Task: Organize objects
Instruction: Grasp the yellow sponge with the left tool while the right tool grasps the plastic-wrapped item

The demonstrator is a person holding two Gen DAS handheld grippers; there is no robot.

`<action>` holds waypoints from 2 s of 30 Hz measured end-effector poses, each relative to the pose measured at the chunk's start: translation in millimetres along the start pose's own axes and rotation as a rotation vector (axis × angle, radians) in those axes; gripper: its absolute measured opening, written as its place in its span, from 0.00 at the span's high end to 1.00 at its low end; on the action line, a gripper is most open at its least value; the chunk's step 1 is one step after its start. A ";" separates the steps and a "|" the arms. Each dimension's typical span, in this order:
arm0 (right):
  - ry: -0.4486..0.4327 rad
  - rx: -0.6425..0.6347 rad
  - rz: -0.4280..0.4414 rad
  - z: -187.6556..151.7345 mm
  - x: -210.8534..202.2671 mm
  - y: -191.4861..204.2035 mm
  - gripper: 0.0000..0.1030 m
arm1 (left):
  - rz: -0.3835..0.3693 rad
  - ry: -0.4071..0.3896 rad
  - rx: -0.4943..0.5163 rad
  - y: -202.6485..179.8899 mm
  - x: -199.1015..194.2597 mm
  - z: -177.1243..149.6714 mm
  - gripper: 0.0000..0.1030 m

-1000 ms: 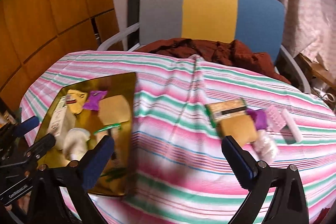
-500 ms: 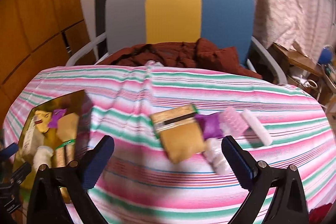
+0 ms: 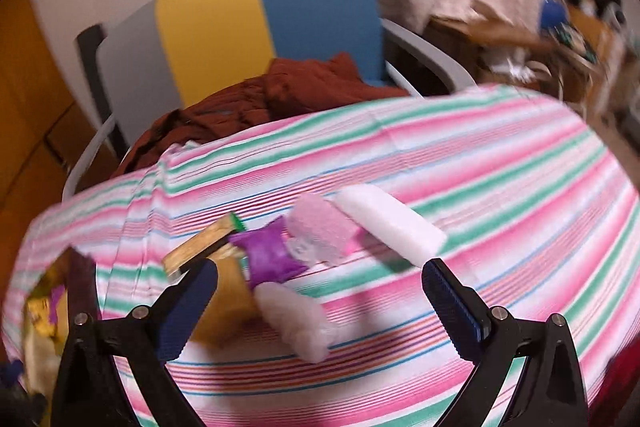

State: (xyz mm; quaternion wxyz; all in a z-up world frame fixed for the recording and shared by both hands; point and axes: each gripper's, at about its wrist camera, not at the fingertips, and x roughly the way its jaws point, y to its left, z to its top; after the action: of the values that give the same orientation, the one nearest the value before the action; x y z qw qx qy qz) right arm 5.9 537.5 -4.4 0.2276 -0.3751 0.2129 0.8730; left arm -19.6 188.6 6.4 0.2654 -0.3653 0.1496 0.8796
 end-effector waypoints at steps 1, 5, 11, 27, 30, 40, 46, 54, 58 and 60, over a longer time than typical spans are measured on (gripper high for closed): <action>-0.002 0.017 0.000 1.2 -0.5 -3.7 0.00 | -0.018 0.006 0.003 -5.0 4.4 4.2 0.38; 0.005 0.066 0.003 2.1 -1.6 -14.2 0.00 | -0.072 0.027 0.015 -21.9 19.9 17.1 0.38; 0.022 0.154 0.028 3.6 -2.6 -32.6 0.00 | -0.103 0.067 0.033 -38.1 51.5 40.0 0.38; 0.052 0.202 0.073 4.7 0.7 -41.2 0.00 | -0.308 0.187 -0.041 -89.6 128.5 75.4 0.38; 0.056 0.203 0.080 4.3 0.8 -40.8 0.00 | -0.324 0.205 -0.098 -92.9 141.1 75.4 0.33; 0.065 0.189 0.085 3.8 2.7 -38.2 0.00 | -0.354 0.250 -0.309 -100.0 175.8 81.3 0.19; 0.077 0.190 0.077 3.7 6.4 -40.6 0.00 | -0.287 0.271 -0.360 -101.7 195.2 86.5 0.20; 0.097 0.169 0.095 1.7 12.5 -38.1 0.00 | -0.306 0.259 -0.260 -94.1 188.2 75.4 0.35; 0.150 0.121 0.127 -2.1 22.8 -28.9 0.00 | -0.293 0.247 -0.227 -85.0 171.5 60.6 0.36; 0.181 0.081 0.126 -5.2 29.2 -21.4 0.00 | -0.288 0.244 -0.209 -82.8 162.2 53.8 0.36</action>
State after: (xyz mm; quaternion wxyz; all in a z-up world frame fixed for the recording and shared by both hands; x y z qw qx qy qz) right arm 2.8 558.9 -33.9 0.1673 -0.4287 0.2910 0.8388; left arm -98.2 338.7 -79.4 0.3289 -0.5121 0.0347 0.7927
